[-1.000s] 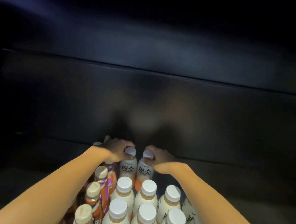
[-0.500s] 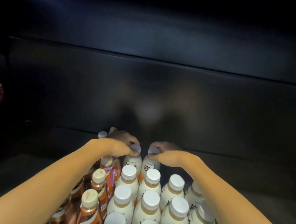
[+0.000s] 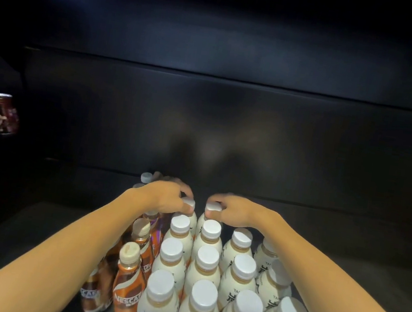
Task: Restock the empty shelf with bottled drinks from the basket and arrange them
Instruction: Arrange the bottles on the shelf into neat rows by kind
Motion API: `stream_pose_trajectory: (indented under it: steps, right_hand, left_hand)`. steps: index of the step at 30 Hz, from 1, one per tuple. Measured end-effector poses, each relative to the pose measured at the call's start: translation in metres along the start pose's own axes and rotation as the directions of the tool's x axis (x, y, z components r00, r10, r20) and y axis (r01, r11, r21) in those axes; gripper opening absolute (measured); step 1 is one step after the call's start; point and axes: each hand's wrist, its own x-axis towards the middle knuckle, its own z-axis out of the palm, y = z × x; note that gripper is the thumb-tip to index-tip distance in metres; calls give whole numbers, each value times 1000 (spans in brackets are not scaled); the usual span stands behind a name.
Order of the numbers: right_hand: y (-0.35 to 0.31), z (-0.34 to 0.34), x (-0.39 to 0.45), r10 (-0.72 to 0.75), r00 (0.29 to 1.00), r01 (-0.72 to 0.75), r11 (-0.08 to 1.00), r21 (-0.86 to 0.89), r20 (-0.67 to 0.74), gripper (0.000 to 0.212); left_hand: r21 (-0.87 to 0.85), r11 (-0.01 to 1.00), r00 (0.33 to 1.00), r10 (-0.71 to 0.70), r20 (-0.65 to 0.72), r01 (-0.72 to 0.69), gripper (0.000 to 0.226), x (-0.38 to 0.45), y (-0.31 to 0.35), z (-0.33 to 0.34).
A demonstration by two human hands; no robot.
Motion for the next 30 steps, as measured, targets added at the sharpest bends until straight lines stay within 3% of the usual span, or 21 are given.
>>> stream_pose_trajectory:
  steps: [11,17,23,30]
  right_hand:
    - [-5,3,-4,27,999,-27,1000,1,-39,30]
    - [-12,-15,-8,54,997,-55,998,-26,-50,55]
    - [-34,-19,-15,-52,990,39,995,-97,-132,59]
    - [-91,-5,-25,-223,964,203,969,-141,-145,63]
  left_hand:
    - [145,989,997,8,-78,3,26,-9,9,5]
    - [154,983,988,-76,-138,97,54,-22,10,-5]
    - [230,956,962,-126,-242,183,46,-60,18,-23]
    - [171,964,934,-140,-329,204,40,-136,-8,-39]
